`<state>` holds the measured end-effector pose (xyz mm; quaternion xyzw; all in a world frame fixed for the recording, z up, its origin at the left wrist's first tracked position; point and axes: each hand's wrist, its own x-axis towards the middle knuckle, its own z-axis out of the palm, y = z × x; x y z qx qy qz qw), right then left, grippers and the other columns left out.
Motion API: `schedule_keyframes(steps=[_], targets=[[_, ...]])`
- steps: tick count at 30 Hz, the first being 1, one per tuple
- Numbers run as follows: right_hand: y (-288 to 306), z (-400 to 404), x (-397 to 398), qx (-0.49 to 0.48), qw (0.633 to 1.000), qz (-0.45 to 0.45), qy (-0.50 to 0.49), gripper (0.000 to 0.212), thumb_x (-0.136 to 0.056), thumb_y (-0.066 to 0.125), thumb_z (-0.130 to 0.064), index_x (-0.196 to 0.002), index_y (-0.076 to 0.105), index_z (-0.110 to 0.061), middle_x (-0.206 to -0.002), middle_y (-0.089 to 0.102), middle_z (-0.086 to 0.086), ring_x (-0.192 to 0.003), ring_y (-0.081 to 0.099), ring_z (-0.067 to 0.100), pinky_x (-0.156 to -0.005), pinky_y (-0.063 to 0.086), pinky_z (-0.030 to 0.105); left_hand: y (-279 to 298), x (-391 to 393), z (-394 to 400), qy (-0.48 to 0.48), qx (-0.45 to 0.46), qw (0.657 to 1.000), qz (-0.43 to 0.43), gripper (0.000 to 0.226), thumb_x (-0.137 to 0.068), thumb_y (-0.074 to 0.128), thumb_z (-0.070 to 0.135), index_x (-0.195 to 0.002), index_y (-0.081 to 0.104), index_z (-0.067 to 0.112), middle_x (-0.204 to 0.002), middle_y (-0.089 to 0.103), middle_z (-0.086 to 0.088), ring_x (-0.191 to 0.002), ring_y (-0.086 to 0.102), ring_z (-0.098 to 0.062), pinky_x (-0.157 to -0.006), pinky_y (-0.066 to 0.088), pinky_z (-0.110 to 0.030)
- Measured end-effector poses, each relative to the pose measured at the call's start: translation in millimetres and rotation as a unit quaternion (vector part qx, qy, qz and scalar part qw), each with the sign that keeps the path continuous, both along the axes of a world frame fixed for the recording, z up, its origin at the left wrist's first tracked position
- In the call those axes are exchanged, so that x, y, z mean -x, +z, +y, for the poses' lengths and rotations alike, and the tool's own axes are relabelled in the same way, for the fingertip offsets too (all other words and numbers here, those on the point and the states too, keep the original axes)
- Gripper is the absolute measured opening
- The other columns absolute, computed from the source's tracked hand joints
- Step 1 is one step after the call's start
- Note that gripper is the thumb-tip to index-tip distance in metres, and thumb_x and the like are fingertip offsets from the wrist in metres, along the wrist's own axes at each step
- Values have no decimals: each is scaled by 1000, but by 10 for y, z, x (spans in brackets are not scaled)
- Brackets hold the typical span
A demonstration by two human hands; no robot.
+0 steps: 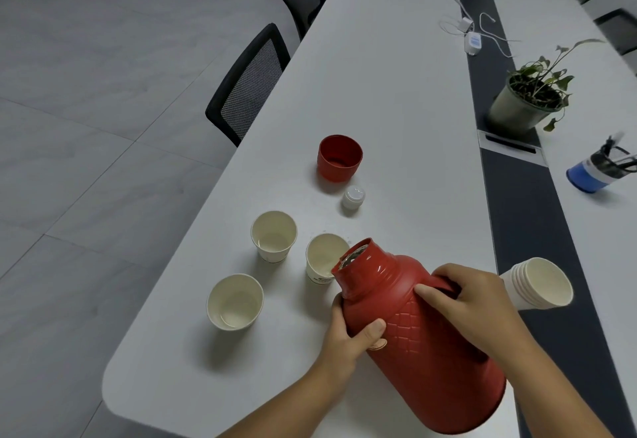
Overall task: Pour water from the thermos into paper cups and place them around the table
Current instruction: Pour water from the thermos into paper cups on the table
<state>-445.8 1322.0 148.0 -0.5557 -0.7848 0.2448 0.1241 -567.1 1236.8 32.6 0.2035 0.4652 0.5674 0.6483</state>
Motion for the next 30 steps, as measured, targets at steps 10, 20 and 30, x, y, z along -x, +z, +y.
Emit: schedule_keyframes(steps=[10,20,30], targets=[[28,-2,6,3,1000,-3,1,15,-76,68,-24,-75,66,-8,-69,66,5,-67,58,15,-63,44,30,22,-10,7,-1,-5,1000,-8,72,-48,71,41,-112,40,29,-109,61,0,-86,65,2,-67,50,-12],[38,-5,22,0,1000,-8,-7,19,-76,68,-24,-75,66,-5,-70,67,10,-69,59,21,-67,47,37,11,-13,1,-3,-4,1000,-18,72,-48,71,41,-111,41,27,-111,60,0,-86,66,2,-64,51,-12],[45,13,24,-2,1000,-14,-1,19,-76,67,-26,-76,66,-7,-69,67,8,-67,58,17,-64,46,34,35,-18,10,0,1,1000,-13,72,-46,70,42,-111,40,29,-111,60,0,-86,65,2,-66,50,-12]])
